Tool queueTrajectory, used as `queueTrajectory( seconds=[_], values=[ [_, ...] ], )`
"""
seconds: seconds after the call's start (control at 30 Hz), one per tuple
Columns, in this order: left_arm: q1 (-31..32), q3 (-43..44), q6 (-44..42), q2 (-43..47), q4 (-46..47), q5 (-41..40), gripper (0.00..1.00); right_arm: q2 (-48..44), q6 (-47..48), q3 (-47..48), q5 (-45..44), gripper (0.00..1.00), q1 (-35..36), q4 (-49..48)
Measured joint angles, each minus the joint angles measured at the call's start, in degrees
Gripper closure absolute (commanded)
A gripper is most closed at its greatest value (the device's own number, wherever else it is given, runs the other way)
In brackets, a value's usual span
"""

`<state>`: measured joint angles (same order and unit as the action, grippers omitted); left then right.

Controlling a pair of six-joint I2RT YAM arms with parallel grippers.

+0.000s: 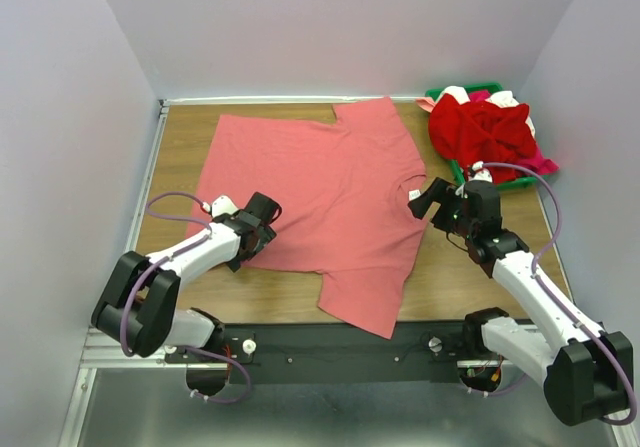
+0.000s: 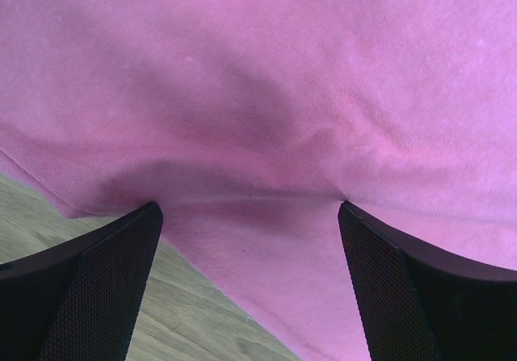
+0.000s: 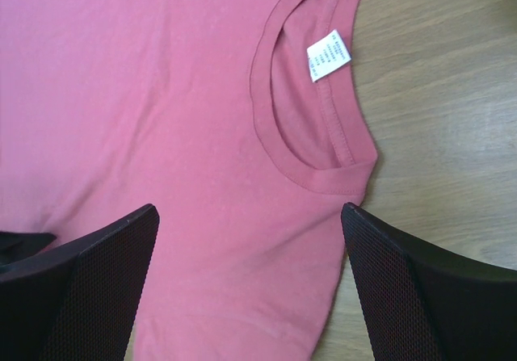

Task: Fold and stack the t-shirts
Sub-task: Flatten the tshirt out

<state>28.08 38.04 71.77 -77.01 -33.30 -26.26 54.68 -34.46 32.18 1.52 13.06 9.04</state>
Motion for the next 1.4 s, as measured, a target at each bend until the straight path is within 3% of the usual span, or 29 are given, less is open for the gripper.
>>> queueTrajectory(
  seconds=[0.3, 0.57, 0.97, 1.27, 1.4],
  values=[
    [0.07, -0.72, -2.01, 3.74, -1.86, 0.9, 0.02, 1.99, -0.02, -0.11, 4.52, 0.0, 3.13, -0.48],
    [0.07, -1.18, -4.46, 16.02, -2.8, 1.36, 0.02, 15.54, -0.7, 0.57, 1.66, 0.0, 10.27, -1.05],
    [-4.02, -1.2, -6.51, 12.17, -2.84, 1.27, 0.02, 28.85, -2.03, 6.69, -6.97, 0.0, 9.4, -3.15],
    [-8.33, -1.2, -7.54, 11.32, -2.84, 1.14, 0.02, 28.76, -2.16, 6.56, -11.04, 0.0, 7.28, -3.15],
    [-13.29, -1.2, -7.5, 9.49, -2.97, 0.46, 0.01, 27.8, -2.16, 5.99, -11.56, 0.0, 7.17, -2.38]
  ],
)
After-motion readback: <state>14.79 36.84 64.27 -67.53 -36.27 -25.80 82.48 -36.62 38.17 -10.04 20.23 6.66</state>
